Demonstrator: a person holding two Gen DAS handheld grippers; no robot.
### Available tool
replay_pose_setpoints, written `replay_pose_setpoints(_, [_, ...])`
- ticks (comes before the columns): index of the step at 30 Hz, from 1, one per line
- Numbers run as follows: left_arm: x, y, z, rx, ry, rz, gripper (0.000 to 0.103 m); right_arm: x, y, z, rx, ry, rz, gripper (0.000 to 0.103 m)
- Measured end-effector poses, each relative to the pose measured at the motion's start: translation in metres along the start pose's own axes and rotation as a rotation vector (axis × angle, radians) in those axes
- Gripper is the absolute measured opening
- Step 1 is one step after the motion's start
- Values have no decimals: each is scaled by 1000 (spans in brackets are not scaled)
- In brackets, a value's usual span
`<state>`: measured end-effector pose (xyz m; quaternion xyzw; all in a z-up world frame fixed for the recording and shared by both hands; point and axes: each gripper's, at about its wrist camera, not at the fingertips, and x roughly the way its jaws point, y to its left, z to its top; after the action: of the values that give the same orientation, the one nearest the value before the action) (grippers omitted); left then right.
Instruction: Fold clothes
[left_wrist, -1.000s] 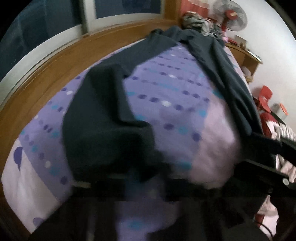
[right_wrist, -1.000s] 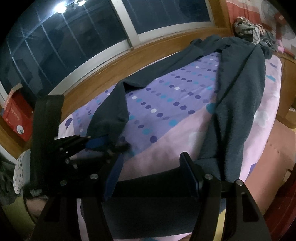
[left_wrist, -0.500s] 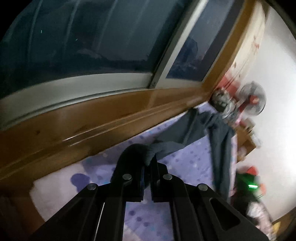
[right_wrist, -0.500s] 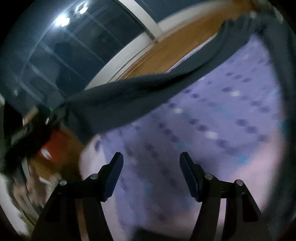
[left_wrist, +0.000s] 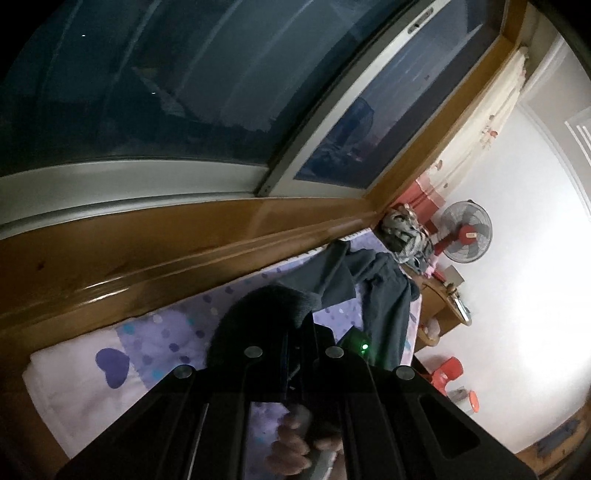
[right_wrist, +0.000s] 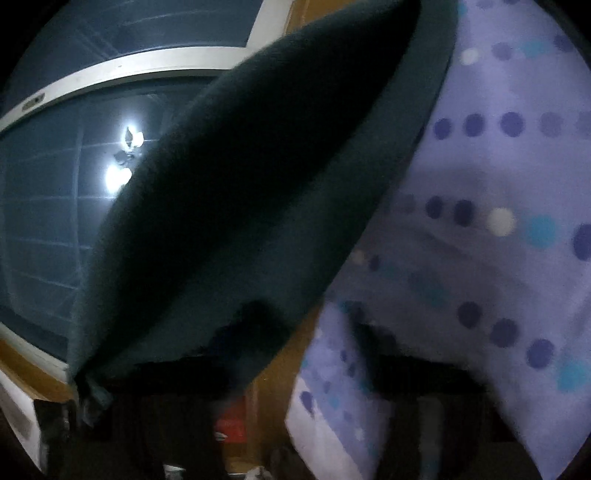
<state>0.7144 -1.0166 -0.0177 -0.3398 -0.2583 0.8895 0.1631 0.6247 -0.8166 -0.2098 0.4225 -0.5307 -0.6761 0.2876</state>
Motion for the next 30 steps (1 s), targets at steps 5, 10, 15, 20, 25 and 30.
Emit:
replay_pose_setpoints(5, [-25,16,-13,-88,-41,-4,4,-62,62,-14,-293,-138,-142,1])
replay_pose_setpoints(10, [-37,54,-55,-181,-16,76,4,-113,125,-56,-643,-118,-349,1])
replay_pose_setpoints(15, [-19,111,-97,-272,77,205,4,-80,71,-93,-598,58,-516,1])
replay_pose_setpoints(20, [-15,144,-120,-304,173,226,4,-57,39,-117,-644,105,-696,3])
replay_pose_setpoints(25, [-22,140,-123,-191,235,228,25,-73,57,-143,-799,82,-752,12])
replay_pose_setpoints(30, [-7,135,-114,-140,296,195,28,-67,86,-186,-1098,149,-682,67])
